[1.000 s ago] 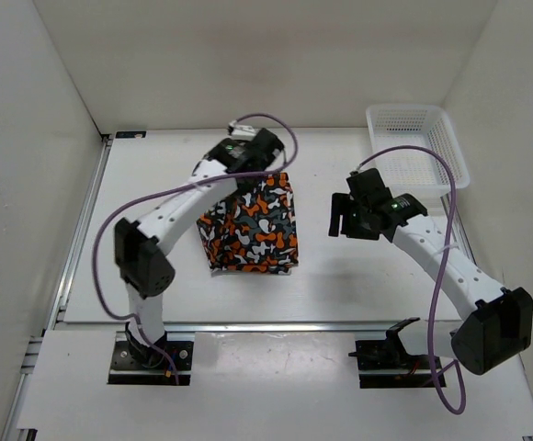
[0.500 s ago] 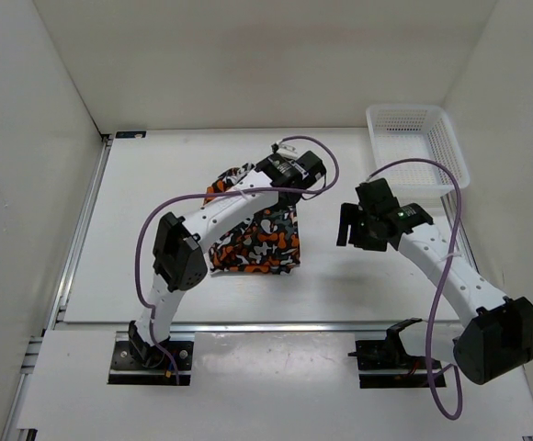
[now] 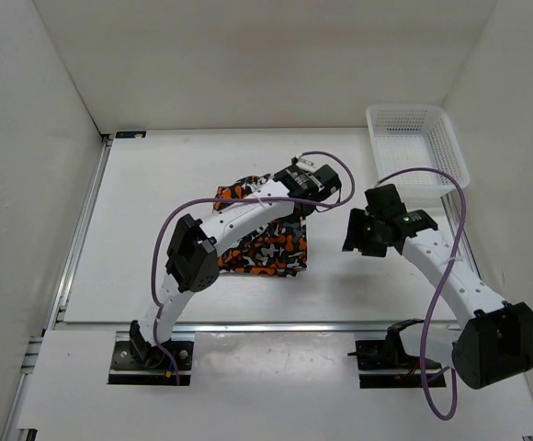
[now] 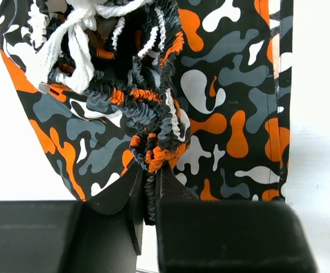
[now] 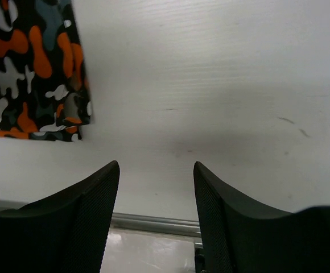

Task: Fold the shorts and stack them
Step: Fold the shorts

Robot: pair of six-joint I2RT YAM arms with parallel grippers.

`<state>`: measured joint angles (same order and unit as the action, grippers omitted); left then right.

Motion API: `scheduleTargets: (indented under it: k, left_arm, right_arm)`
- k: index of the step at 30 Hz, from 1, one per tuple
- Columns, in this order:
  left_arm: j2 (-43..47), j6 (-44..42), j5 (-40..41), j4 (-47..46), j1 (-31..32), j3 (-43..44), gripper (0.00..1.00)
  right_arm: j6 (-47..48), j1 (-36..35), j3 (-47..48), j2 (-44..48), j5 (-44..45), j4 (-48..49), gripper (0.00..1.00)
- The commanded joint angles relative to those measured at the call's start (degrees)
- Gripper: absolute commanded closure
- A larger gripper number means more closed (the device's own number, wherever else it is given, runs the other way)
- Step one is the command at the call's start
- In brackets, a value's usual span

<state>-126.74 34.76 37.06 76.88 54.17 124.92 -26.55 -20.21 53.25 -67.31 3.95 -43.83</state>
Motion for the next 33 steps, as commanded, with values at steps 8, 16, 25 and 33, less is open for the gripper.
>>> scheduleTargets:
  k: [8,16,25,33]
  left_arm:
    - [9.48,-0.13,-2.25,-1.99,0.93,-6.18,0.9]
    - [12.22,-1.36,-5.51,-4.45,0.93,-7.59,0.9]
    - [15.47,-4.79,-13.67,-11.57,0.93,-11.54,0.9]
    - [16.61,-8.92,-18.78,-16.93,2.96,-17.16,0.9]
  right_arm:
    - [-6.23,0.26,-6.76,-13.27,-24.41,23.95,0.46]
    - [-8.96,0.26,0.96,-30.33,-26.1,33.02,0.61]
    - [-10.19,0.26,6.07,-41.32,-23.73,33.55,0.99]
    - [-10.19,0.26,5.46,-41.32,-22.49,33.55,0.99]
